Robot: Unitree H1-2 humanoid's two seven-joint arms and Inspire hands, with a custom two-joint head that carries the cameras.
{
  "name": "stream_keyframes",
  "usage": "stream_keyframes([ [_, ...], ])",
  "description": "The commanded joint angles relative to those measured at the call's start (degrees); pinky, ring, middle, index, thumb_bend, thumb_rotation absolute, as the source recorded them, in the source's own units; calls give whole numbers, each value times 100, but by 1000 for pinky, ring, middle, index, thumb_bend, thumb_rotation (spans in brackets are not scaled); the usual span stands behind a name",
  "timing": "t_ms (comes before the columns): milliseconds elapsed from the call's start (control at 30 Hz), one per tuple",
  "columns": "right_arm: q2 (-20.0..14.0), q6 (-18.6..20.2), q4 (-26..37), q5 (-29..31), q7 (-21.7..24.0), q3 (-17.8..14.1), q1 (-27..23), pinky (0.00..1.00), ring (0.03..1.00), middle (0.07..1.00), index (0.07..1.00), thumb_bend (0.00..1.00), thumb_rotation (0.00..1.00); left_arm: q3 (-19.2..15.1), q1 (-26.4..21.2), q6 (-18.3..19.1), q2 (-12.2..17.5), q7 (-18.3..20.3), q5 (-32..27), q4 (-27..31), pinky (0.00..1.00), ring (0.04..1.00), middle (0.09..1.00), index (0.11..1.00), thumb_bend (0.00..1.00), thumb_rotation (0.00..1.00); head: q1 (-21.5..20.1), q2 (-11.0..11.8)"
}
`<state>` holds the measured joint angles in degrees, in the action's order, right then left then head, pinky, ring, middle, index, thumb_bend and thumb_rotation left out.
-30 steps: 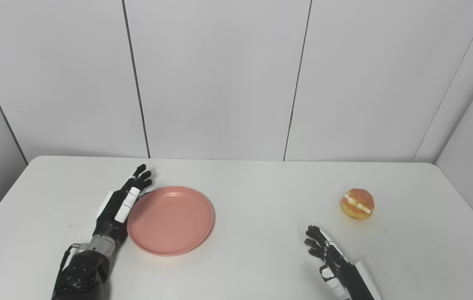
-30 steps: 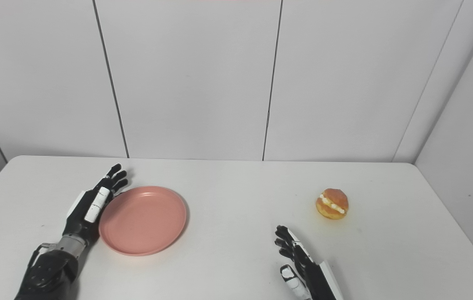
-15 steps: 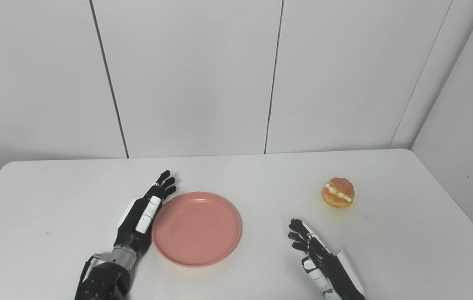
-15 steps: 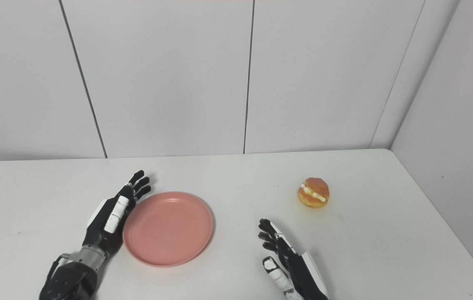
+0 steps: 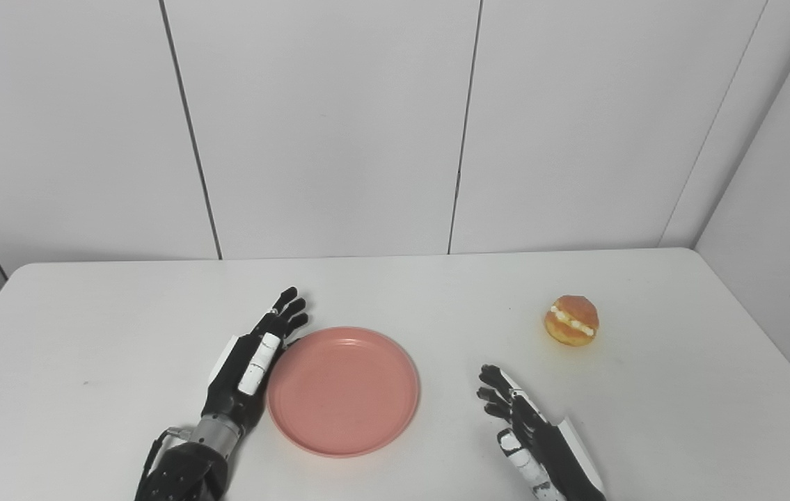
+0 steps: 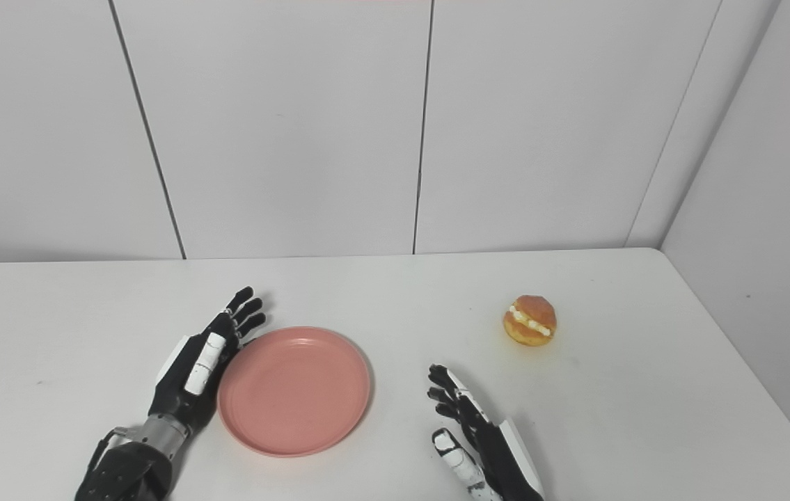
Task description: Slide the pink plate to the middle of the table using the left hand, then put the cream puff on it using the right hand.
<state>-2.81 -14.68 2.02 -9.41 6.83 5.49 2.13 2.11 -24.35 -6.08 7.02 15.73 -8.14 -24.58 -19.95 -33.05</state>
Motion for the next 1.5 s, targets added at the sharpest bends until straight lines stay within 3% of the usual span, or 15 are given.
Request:
stream_keyframes([
  [0, 113, 44, -104, 26, -103, 73, 126, 862, 871, 920, 911, 876, 1000, 182, 182, 176, -115, 107, 98, -94, 795, 937, 952, 930, 953, 856, -5, -17],
  [367, 43, 67, -23, -63, -140, 75, 169, 863, 874, 928, 916, 891, 1000, 168, 221, 142, -106, 109, 56, -160, 788, 943, 959, 946, 928, 865, 34, -13],
  [500, 58, 115, 73, -254, -318, -14, 224, 860, 873, 923, 911, 891, 952, 158, 243, 153, -122, 88, 52, -187, 798, 949, 961, 945, 938, 864, 99, 54],
  [567, 104, 420, 390, -631, -484, -75, 287, 849, 866, 913, 907, 853, 930, 159, 251, 150, -117, 88, 56, -205, 802, 949, 962, 944, 934, 862, 125, 59],
  [667, 267, 1540, 1402, -1120, -505, -171, 361, 792, 837, 890, 898, 781, 881, 146, 242, 161, -102, 99, 32, -226, 798, 948, 963, 943, 918, 866, 125, 63],
  [733, 297, 2035, 1860, -1392, -456, -187, 330, 765, 833, 879, 892, 739, 843, 127, 218, 138, -94, 109, 9, -282, 799, 945, 960, 943, 921, 875, 81, 90],
  [833, 76, 2597, 2480, -2375, -276, -127, 80, 704, 816, 876, 890, 748, 768, 94, 144, 63, -76, 152, -29, -430, 788, 941, 958, 944, 961, 882, -7, 188],
  [933, -201, 2693, 2661, -2855, -149, -105, -187, 687, 808, 870, 882, 776, 715, 70, 96, 39, -71, 168, -61, -518, 782, 940, 956, 940, 980, 879, -21, 233],
  [1200, -905, 2490, 2642, -2849, 204, -191, -739, 692, 824, 893, 900, 799, 687, 26, 132, 165, -75, 197, -163, -384, 794, 947, 960, 947, 928, 881, -3, 231],
  [1433, -1485, 2602, 2678, -3085, 534, -248, -1187, 673, 828, 892, 871, 824, 519, 42, 162, 192, -87, 190, -159, -349, 804, 950, 955, 944, 940, 876, 9, 213],
  [1467, -1555, 2637, 2681, -3103, 597, -256, -1249, 669, 833, 901, 876, 863, 451, 44, 164, 184, -95, 186, -154, -357, 806, 949, 954, 942, 933, 876, 9, 213],
])
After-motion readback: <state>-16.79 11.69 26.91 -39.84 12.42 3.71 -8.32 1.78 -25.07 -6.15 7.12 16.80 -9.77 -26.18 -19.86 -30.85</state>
